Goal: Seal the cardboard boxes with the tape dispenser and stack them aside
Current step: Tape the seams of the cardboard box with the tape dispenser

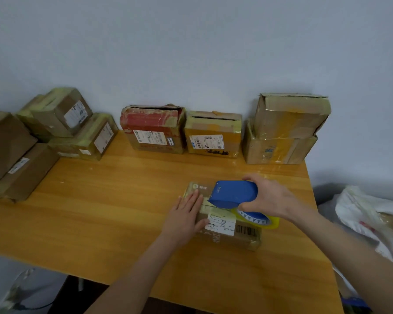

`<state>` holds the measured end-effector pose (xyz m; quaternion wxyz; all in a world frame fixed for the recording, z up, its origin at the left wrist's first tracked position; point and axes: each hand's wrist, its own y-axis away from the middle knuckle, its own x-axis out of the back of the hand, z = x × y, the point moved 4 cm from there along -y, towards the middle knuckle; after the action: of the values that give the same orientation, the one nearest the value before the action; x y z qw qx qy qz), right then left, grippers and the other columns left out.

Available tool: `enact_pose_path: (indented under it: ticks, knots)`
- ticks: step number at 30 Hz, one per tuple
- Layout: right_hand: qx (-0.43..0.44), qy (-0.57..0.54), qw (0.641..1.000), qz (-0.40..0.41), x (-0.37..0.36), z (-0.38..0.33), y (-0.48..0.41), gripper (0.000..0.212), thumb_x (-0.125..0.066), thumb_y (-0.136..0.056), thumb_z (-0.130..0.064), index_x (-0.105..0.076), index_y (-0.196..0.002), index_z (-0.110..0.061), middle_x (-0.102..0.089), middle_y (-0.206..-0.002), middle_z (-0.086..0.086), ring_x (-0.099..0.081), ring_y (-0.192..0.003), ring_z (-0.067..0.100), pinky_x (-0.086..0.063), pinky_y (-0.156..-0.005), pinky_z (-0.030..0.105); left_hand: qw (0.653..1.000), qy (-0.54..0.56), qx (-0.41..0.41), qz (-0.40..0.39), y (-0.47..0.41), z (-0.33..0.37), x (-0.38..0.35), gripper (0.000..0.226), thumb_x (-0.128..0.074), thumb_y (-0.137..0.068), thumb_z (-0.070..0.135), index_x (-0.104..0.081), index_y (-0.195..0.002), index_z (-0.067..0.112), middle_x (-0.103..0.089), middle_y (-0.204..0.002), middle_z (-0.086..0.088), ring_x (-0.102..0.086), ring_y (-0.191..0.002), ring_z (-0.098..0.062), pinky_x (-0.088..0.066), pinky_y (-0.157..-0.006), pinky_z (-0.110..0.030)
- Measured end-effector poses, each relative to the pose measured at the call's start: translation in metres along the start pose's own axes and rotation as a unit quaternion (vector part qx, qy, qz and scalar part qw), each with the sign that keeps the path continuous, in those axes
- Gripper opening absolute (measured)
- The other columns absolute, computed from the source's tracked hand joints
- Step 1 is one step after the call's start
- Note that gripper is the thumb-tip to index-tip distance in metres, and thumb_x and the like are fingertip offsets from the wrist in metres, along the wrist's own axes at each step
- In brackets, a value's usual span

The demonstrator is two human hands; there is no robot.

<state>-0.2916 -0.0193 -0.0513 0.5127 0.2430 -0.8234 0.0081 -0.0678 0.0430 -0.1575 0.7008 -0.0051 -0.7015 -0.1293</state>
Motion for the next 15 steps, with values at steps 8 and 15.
enact_pose_path:
  ticks: [8,15]
  knots:
    - [0.011,0.06,0.998,-0.032,0.005,0.004,0.002,0.073,-0.069,-0.069,-0.064,-0.037,-0.129,-0.039,-0.057,-0.11,-0.011,-0.058,-0.093,0.013,-0.055,-0.074,0.032,0.997,0.045,-0.035,0.057,-0.007,0.033,-0.002,0.054,-0.01,-0.103,0.041,0.003,-0.152,0.022,0.009,-0.159,0.003,0.018,-0.144,-0.012,0.008,-0.12,-0.035]
    - [0.019,0.047,0.997,-0.062,0.012,0.015,0.004,0.069,-0.071,-0.068,-0.053,-0.039,-0.128,-0.04,-0.059,-0.108,-0.011,-0.059,-0.091,0.014,-0.055,-0.075,0.036,0.997,0.04,-0.032,0.054,-0.007,0.031,-0.006,0.057,-0.008,-0.102,0.043,0.007,-0.152,0.019,0.016,-0.157,0.003,0.02,-0.144,-0.011,0.008,-0.12,-0.035]
